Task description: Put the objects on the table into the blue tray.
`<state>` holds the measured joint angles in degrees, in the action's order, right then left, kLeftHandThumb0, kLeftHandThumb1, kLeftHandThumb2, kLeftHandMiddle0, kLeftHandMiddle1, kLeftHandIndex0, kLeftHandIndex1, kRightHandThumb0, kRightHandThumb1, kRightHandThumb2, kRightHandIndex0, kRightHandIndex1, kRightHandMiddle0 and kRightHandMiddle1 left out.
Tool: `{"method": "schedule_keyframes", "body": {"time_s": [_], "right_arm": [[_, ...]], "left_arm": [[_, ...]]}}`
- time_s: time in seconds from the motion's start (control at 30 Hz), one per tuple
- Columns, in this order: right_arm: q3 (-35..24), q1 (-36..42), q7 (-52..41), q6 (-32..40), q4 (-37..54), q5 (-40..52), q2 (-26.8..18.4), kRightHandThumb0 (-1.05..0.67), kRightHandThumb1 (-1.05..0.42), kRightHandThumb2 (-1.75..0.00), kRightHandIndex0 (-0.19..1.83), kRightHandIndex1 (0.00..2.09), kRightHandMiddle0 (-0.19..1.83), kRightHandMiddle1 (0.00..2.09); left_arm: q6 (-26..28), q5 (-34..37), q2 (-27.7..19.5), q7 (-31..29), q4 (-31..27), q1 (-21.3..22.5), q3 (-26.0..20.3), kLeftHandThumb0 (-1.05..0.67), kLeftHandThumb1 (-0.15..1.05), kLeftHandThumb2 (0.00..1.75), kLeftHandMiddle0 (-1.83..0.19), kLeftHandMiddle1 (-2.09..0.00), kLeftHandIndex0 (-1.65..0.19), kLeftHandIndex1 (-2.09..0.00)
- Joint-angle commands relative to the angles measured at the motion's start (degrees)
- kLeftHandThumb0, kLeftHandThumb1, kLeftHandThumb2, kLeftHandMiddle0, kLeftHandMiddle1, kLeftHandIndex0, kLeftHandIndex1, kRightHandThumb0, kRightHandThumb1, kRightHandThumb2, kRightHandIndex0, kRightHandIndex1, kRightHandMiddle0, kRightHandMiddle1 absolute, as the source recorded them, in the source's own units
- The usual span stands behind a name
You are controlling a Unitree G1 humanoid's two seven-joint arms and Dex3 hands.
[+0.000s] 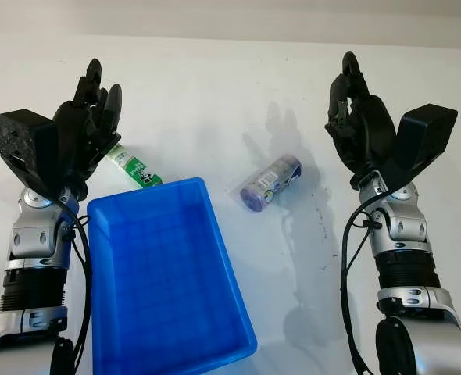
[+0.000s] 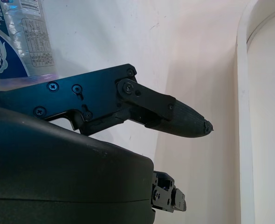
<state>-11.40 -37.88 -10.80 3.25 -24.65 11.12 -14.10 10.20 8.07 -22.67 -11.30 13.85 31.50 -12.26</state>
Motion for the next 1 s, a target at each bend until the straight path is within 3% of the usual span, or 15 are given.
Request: {"method": "schedule_keyframes", "body": {"time_s": [0.0,0.37,0.5,0.6,0.7,0.73,0.8,0.97], "right_arm": [[0.00,0.61,-0.25,0.00,1.06,0.08,-0.08,-0.64,-1.05,-0.74,-0.19,0.00,-0.19,0.00],[-0.32,-2.98,-3.30,0.10,-2.33,0.58,-1.50,-0.65,-1.05,-0.72,-0.19,0.00,-0.19,0.00],[-0.33,-6.14,-7.69,-0.07,-1.52,1.65,-4.22,-0.66,-1.05,-0.49,-0.19,0.00,-0.19,0.00],[2.59,-8.89,-11.91,-2.76,-1.65,-2.45,-8.83,-0.67,-1.05,-0.28,-0.15,0.02,-0.15,0.02],[6.37,-11.66,-17.22,-6.64,-1.80,-7.16,-13.47,-0.60,-0.99,-0.09,0.01,0.11,0.01,0.15],[7.69,-12.22,-18.73,-7.12,-0.87,-8.77,-14.87,-0.54,-0.92,-0.06,0.05,0.14,-0.07,0.40],[11.10,-12.98,-19.84,-11.01,0.78,-14.48,-18.04,-0.51,-0.84,-0.04,0.16,0.21,-0.08,0.65],[18.62,-15.55,-22.65,-24.41,0.39,-26.81,-24.23,-0.55,-0.74,-0.04,0.30,0.29,0.06,0.69]], "left_arm": [[-0.01,-0.25,-0.64,-0.02,-1.07,0.13,-0.23,-0.72,1.05,0.61,0.18,-0.05,0.17,-0.05],[0.39,-0.75,-0.91,0.17,-0.58,1.26,-0.06,-0.71,1.05,0.62,0.18,-0.05,0.17,-0.05],[1.24,-0.32,-0.89,0.32,-1.90,0.86,-0.59,-0.72,1.05,0.62,0.19,-0.05,0.17,-0.05],[0.77,-0.56,-0.78,0.53,-1.75,0.70,-0.58,-0.72,1.05,0.62,0.19,-0.05,0.17,-0.06],[0.34,-0.67,-0.73,0.50,-1.57,0.62,-0.50,-0.72,1.05,0.62,0.18,-0.06,0.16,-0.06],[0.23,-0.67,-0.69,0.54,-1.47,0.67,-0.51,-0.72,1.05,0.62,0.18,-0.06,0.16,-0.06],[0.39,-0.72,-0.65,0.61,-1.64,0.75,-0.42,-0.72,1.05,0.62,0.18,-0.06,0.16,-0.06],[0.97,-0.57,-0.91,0.13,-2.22,0.88,-0.30,-0.71,1.05,0.62,0.18,-0.05,0.17,-0.05]]}}
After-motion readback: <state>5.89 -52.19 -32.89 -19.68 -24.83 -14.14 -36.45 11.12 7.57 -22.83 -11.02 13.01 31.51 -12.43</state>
